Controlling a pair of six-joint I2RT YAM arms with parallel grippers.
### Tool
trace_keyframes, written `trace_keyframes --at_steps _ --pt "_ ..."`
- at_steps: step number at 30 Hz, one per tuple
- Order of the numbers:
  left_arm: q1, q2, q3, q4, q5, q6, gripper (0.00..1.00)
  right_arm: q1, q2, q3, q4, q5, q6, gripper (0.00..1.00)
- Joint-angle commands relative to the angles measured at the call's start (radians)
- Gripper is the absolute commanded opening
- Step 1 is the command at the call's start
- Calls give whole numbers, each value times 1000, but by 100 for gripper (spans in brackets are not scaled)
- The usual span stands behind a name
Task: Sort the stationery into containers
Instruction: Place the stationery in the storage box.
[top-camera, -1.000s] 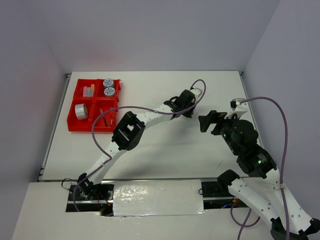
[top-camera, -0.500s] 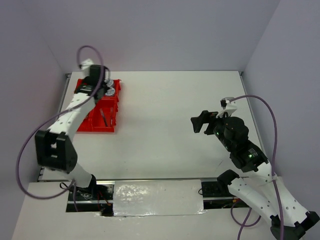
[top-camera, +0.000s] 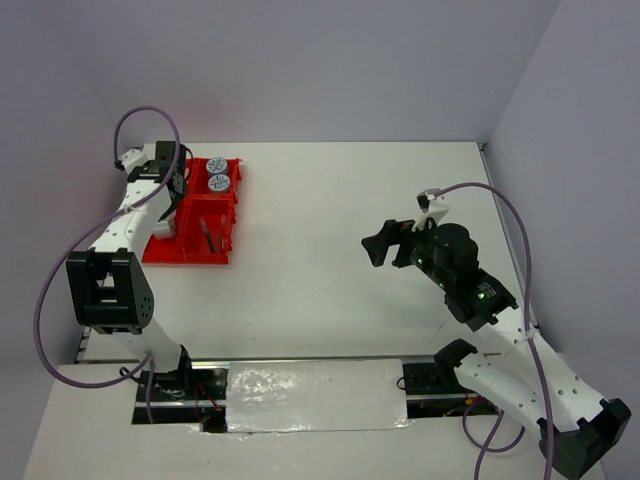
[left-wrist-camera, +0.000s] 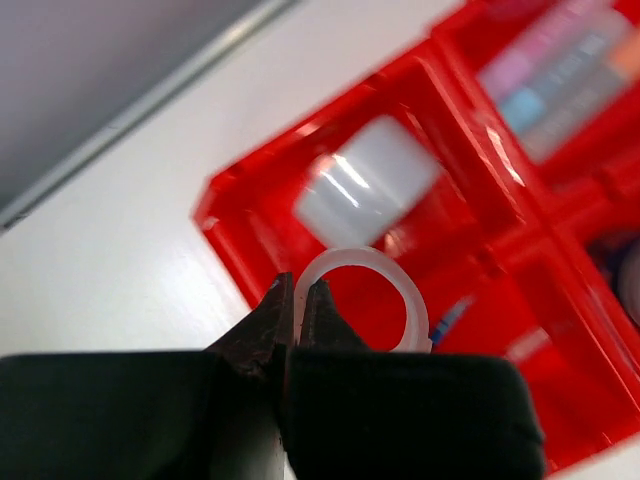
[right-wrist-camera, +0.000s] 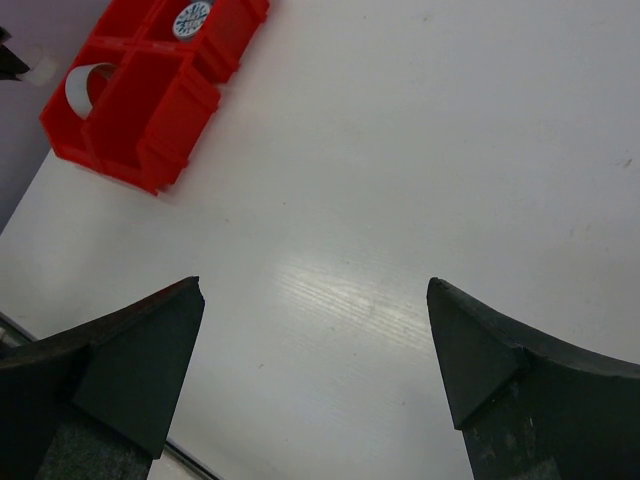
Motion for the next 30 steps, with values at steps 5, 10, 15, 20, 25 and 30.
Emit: trace_keyframes --at_steps 5,10,15,20,25,30 --pt "21 77 154 -88 -163 -55 0 1 21 -15 88 -64 -27 100" --pt "24 189 251 -112 -154 -16 2 -1 30 -28 100 -78 -28 100" --pt "15 224 253 -22 -53 34 0 -1 39 -31 104 -90 -31 100" --pt "15 281 308 -40 -13 44 0 -2 41 -37 111 -86 -36 100" --pt "15 292 274 4 55 58 5 -2 53 -38 112 -95 -37 100" --pt "17 323 273 -3 59 66 17 1 55 -40 112 -98 -37 100"
